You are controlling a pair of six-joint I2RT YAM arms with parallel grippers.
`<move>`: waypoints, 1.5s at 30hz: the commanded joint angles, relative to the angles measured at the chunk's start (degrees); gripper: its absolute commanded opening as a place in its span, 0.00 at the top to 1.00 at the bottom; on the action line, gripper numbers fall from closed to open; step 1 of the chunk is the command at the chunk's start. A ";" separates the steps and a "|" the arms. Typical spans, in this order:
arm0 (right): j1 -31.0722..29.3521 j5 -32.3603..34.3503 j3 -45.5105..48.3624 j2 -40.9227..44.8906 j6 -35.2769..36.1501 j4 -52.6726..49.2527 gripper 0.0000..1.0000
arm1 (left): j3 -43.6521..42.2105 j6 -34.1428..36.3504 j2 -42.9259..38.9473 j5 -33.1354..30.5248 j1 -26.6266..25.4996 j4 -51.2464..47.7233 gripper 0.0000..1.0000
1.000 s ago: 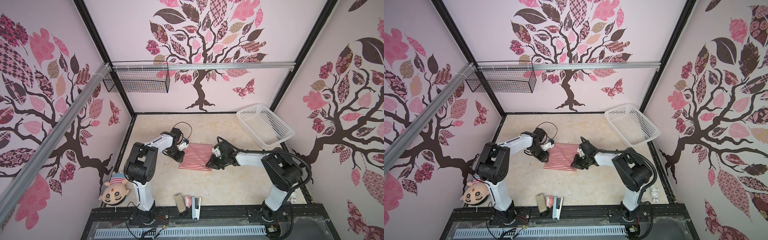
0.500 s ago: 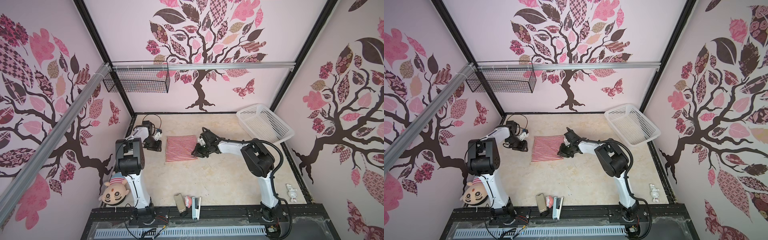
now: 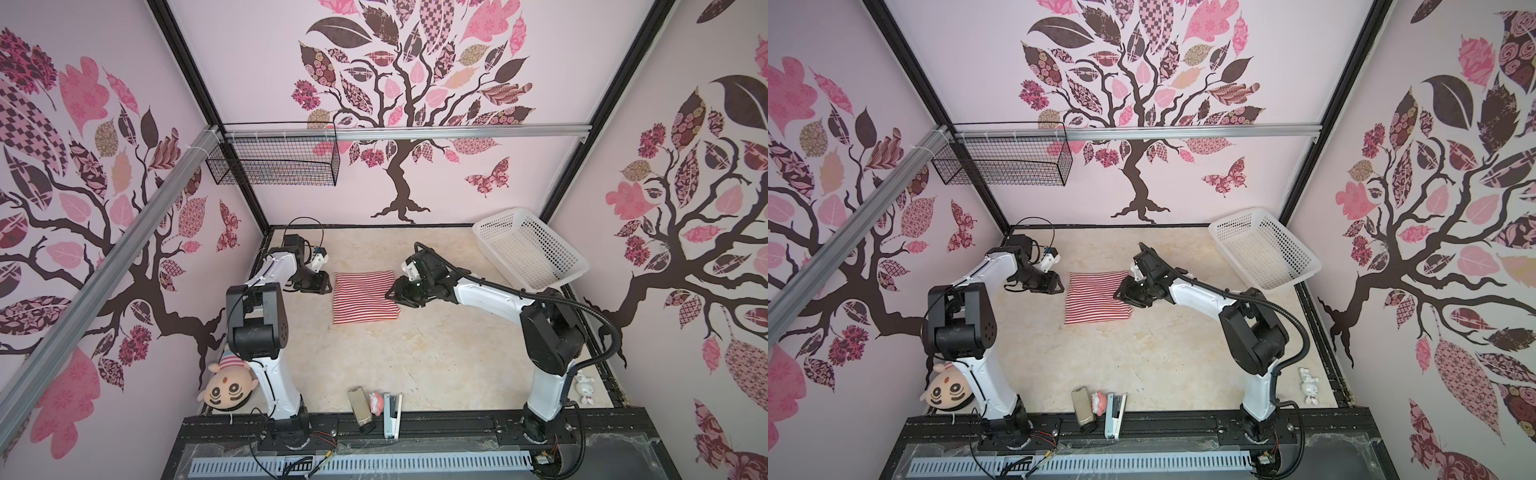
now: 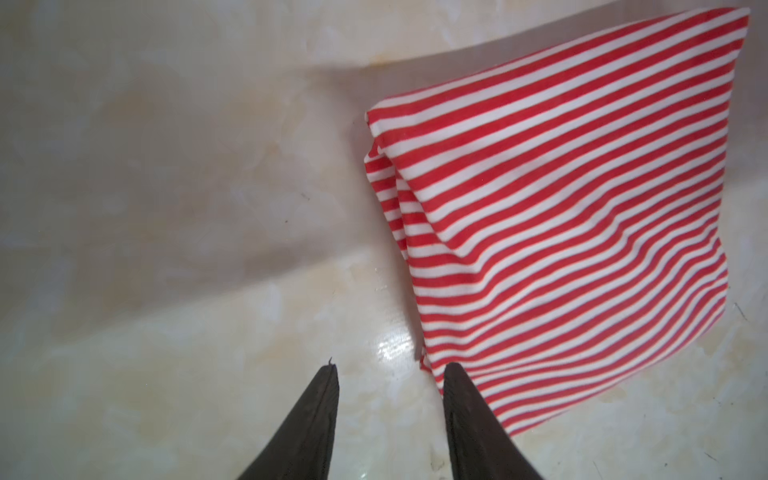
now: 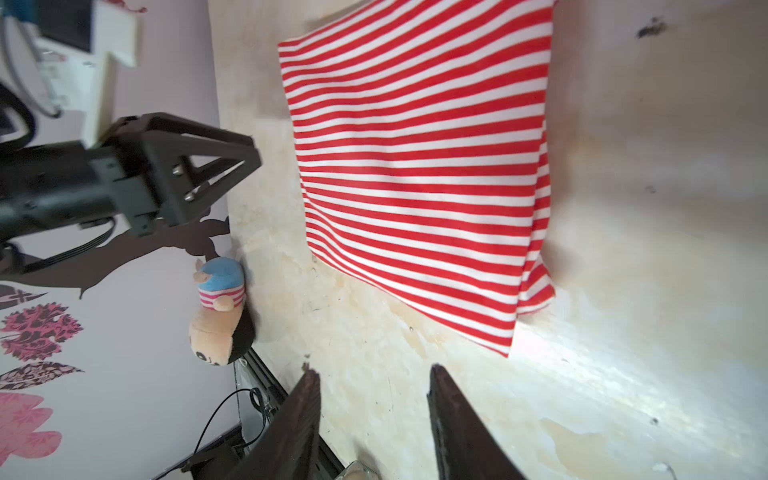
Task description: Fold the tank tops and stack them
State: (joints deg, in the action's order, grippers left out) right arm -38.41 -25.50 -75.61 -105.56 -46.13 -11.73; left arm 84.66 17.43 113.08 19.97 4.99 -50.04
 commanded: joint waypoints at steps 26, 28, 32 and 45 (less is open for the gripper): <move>12.16 9.85 15.73 31.23 10.12 -17.08 0.37 | 6.11 -5.65 1.12 -5.38 -4.45 -0.27 0.55; 13.62 11.22 15.51 32.90 11.57 -18.19 0.29 | 4.28 -5.74 -2.75 -5.71 -3.59 0.48 0.55; 16.14 12.94 15.65 35.22 13.48 -19.00 0.19 | 1.55 -5.47 -10.08 -4.43 -1.96 0.30 0.54; 17.34 13.00 18.82 39.38 12.54 -18.68 0.18 | -12.03 -3.65 -17.80 2.97 -8.58 2.69 0.53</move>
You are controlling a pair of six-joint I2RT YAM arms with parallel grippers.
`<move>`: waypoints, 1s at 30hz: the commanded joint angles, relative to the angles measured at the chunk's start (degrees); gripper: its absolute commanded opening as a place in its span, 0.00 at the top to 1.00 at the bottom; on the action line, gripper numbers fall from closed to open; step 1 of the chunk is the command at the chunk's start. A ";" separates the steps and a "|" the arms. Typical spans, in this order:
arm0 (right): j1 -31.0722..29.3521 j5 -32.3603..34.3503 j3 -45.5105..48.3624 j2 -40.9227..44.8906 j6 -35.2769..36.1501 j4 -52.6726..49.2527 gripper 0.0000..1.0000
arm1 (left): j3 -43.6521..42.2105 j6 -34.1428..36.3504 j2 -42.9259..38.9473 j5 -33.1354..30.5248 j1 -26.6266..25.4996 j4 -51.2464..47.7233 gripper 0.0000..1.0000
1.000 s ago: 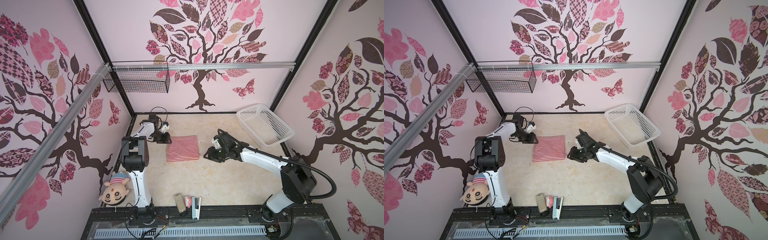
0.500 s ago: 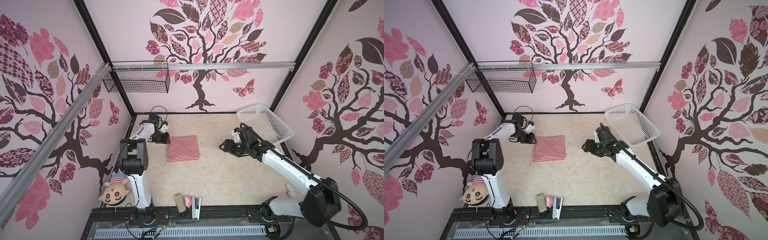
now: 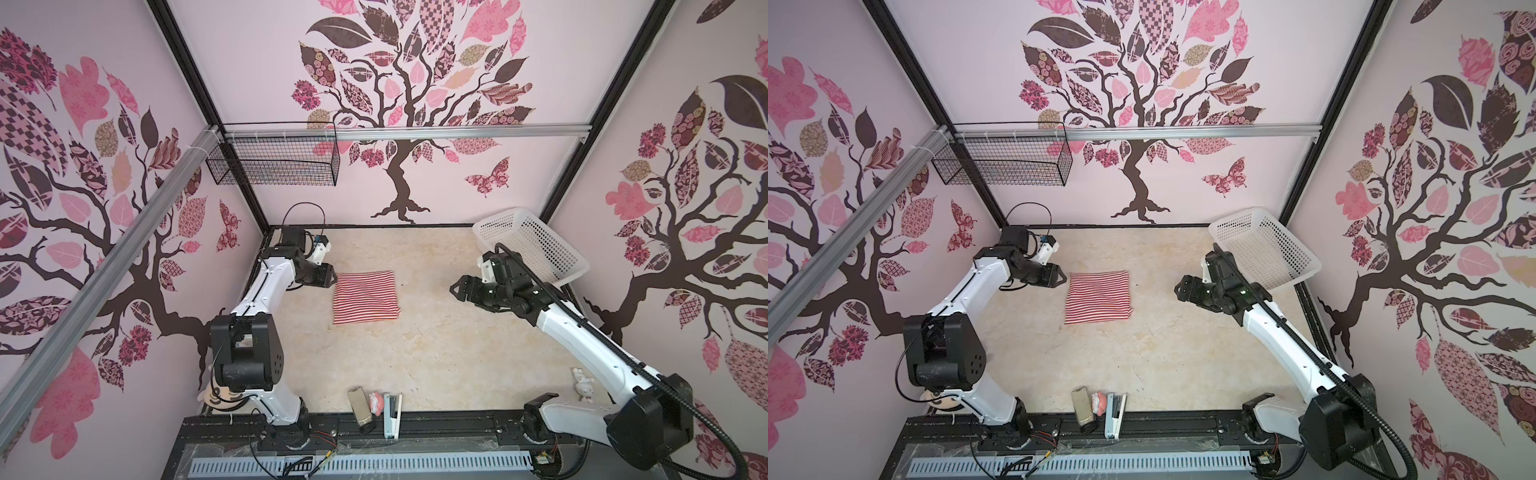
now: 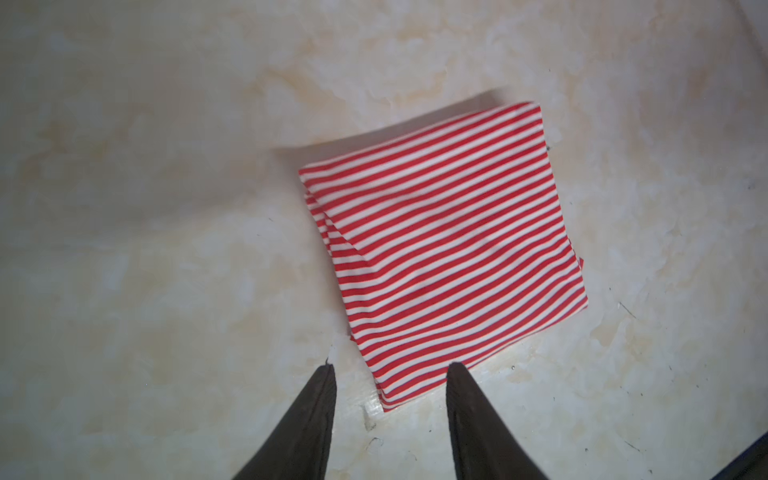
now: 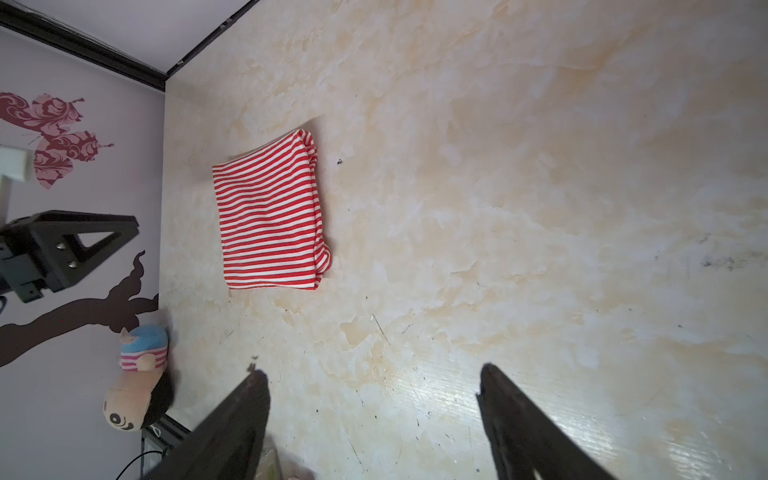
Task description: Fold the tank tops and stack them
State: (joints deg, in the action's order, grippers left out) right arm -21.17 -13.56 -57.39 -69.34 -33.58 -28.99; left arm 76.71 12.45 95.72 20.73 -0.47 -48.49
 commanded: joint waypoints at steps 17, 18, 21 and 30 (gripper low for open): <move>0.08 1.53 6.80 9.43 -0.53 -3.00 0.18 | -11.61 2.15 7.07 -9.46 -9.13 7.07 0.54; 0.08 1.53 6.81 9.72 -0.67 -3.15 0.18 | -11.14 2.17 7.92 -10.19 -9.18 7.20 0.54; 0.08 1.54 7.19 10.92 -0.75 -3.68 0.18 | -9.46 1.97 10.53 -13.28 -9.19 7.27 0.54; 0.09 3.39 7.77 12.14 0.34 -5.06 0.18 | -8.23 2.10 9.60 -16.89 -9.20 6.03 0.55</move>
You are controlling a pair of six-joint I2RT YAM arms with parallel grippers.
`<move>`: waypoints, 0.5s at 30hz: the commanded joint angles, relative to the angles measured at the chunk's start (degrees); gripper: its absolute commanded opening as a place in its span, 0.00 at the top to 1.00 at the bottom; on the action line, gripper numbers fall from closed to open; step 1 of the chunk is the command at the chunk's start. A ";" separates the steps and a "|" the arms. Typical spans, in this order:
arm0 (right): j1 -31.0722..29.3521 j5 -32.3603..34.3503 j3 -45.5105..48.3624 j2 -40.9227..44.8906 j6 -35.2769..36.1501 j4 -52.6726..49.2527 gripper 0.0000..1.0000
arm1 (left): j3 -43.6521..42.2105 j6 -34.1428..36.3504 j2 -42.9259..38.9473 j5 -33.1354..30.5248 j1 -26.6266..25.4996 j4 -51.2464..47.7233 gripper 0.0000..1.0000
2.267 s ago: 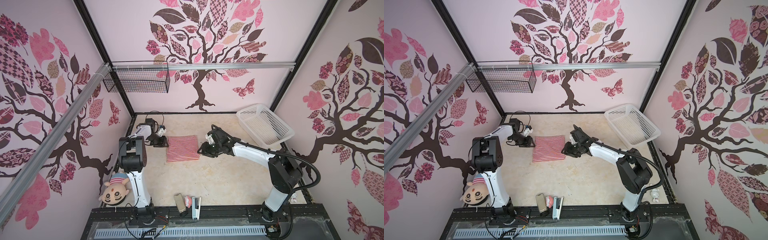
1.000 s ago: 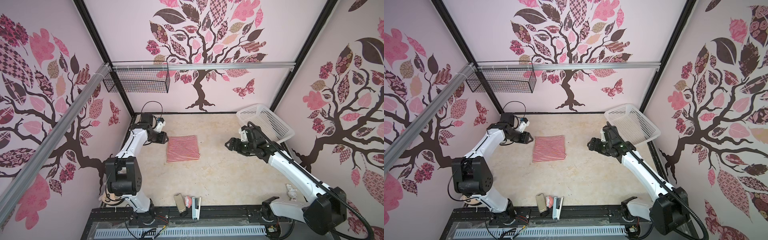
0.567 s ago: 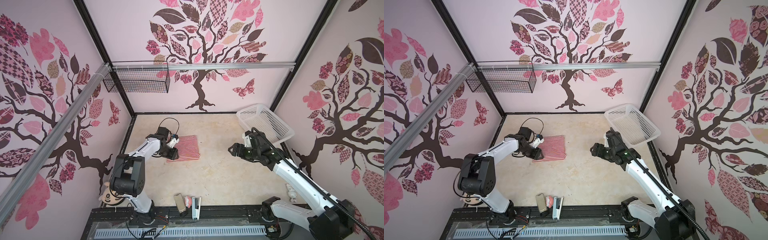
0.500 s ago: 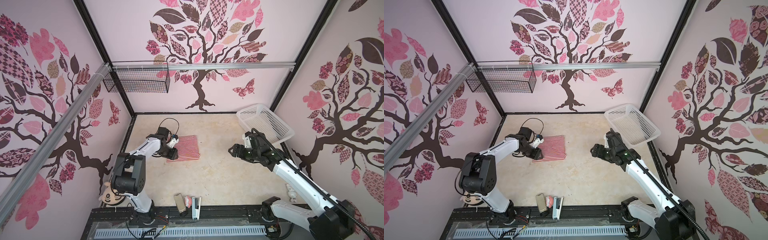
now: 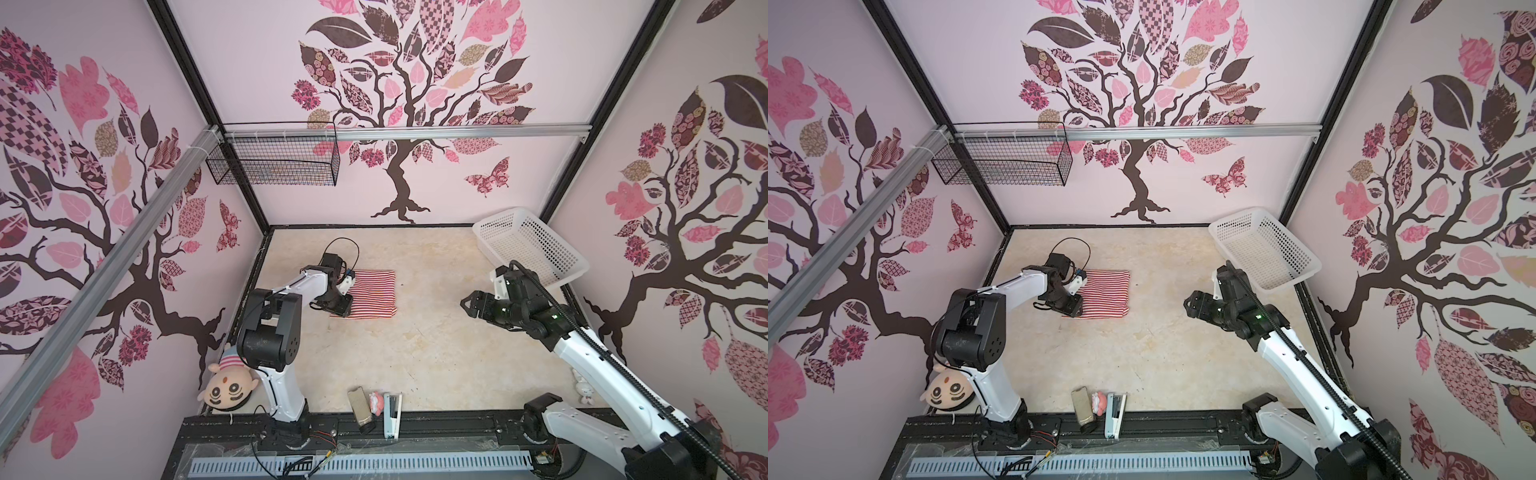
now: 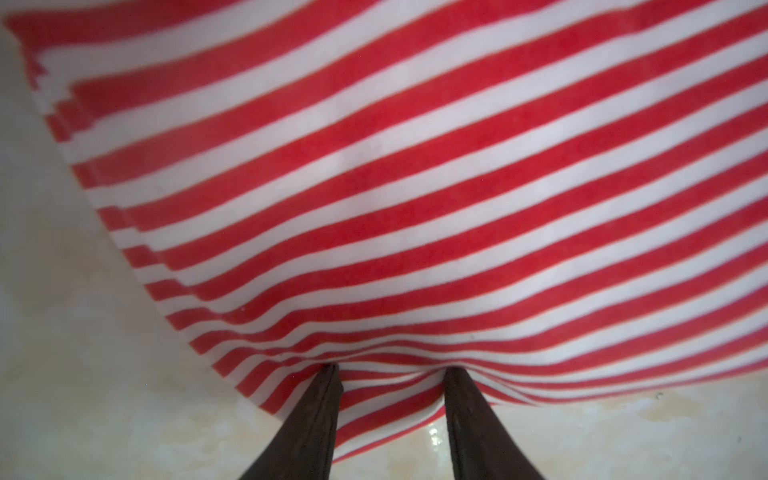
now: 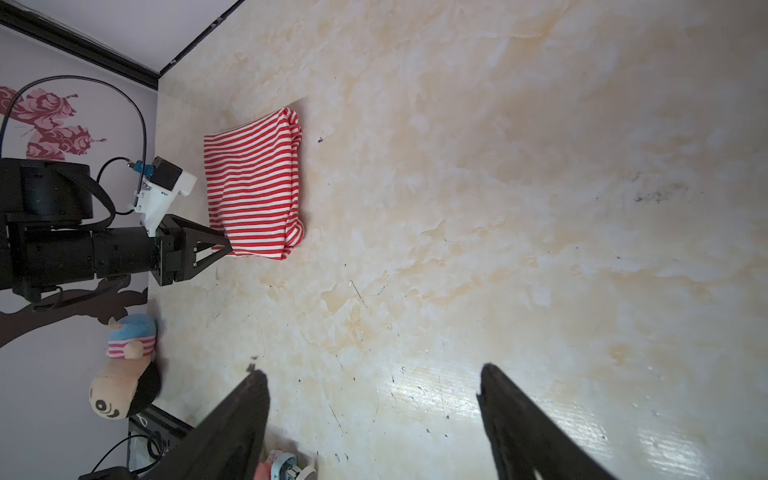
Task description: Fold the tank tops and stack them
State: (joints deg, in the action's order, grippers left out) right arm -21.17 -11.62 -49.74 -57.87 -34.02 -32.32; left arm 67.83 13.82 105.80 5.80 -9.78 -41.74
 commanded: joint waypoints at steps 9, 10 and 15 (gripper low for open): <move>0.33 7.59 -3.61 -2.57 4.66 -2.08 0.06 | -2.66 -4.36 -24.43 6.76 0.43 -3.53 0.37; 0.59 9.06 -4.14 -2.90 5.43 -1.92 0.04 | -2.83 -5.23 -27.14 7.50 0.83 -3.29 0.34; 8.86 10.04 -5.21 -4.34 8.45 -1.45 0.01 | -11.11 -11.35 -40.75 10.50 6.93 7.99 0.08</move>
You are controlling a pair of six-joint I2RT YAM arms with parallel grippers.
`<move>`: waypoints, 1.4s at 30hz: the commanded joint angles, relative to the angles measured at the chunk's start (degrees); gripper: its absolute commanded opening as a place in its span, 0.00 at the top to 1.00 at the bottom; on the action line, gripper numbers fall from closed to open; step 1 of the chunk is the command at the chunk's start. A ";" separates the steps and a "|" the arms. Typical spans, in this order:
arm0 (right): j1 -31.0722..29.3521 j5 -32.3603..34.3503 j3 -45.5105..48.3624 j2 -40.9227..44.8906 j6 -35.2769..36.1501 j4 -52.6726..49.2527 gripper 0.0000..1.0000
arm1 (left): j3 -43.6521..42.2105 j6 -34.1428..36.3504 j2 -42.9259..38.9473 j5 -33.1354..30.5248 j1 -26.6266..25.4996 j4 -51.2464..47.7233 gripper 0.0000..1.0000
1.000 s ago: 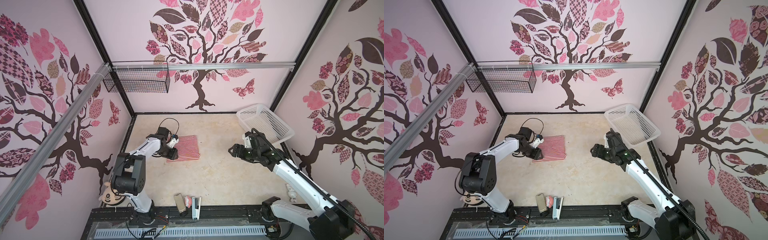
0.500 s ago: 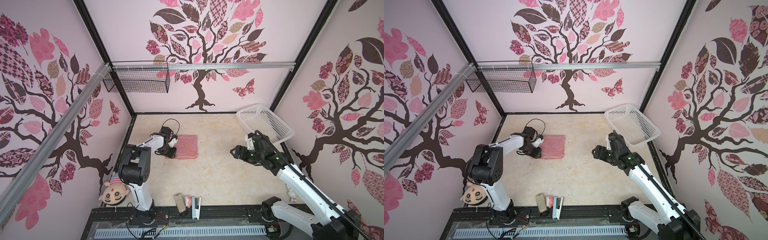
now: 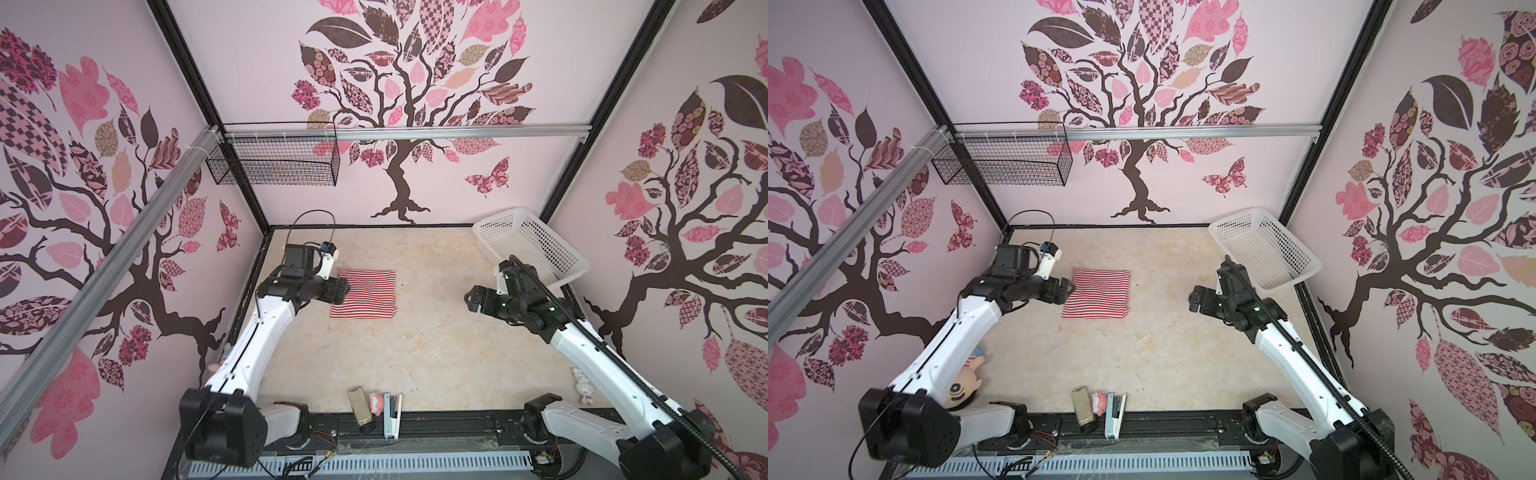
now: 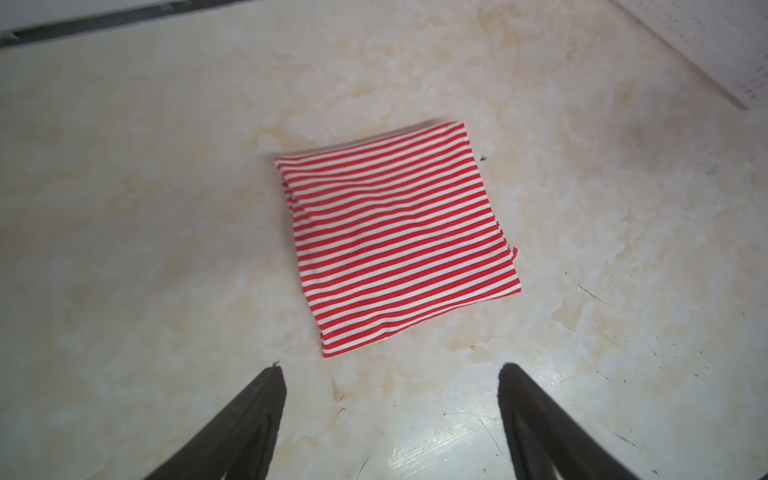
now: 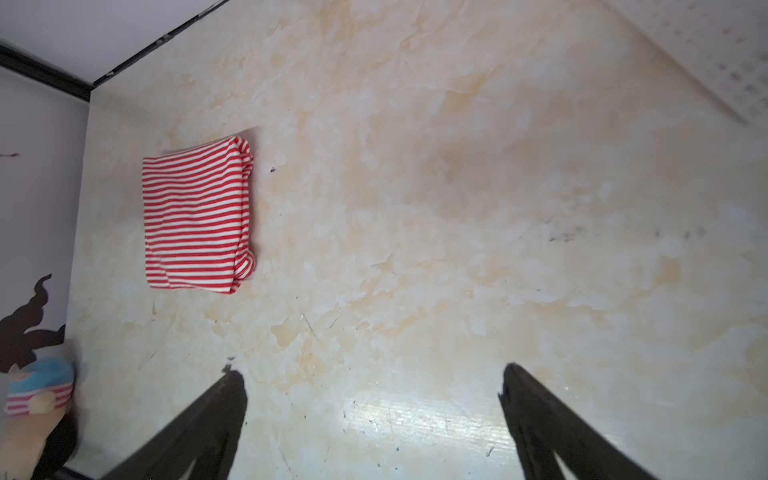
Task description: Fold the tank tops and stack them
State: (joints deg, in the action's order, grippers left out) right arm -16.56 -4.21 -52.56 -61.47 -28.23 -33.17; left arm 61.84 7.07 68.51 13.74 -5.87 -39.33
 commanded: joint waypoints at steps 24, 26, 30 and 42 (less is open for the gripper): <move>6.89 20.69 32.34 -0.23 22.17 62.10 0.05 | -43.44 -6.05 0.20 -0.38 11.49 69.84 0.03; 6.89 22.10 34.13 -1.69 23.81 65.78 0.05 | -44.10 -5.31 1.35 0.68 11.49 73.22 0.03; 7.06 20.54 37.88 -3.07 26.26 74.41 0.06 | -44.88 -5.75 5.32 1.20 11.49 81.65 0.03; 9.07 15.72 41.28 -12.32 27.98 91.75 0.06 | -43.35 -7.43 17.35 -0.55 11.64 93.33 0.03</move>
State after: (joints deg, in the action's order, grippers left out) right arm -8.47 13.69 -11.53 -72.69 -1.02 51.33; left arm 17.32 0.10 85.76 13.69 5.48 50.17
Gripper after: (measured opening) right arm 0.939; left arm 0.970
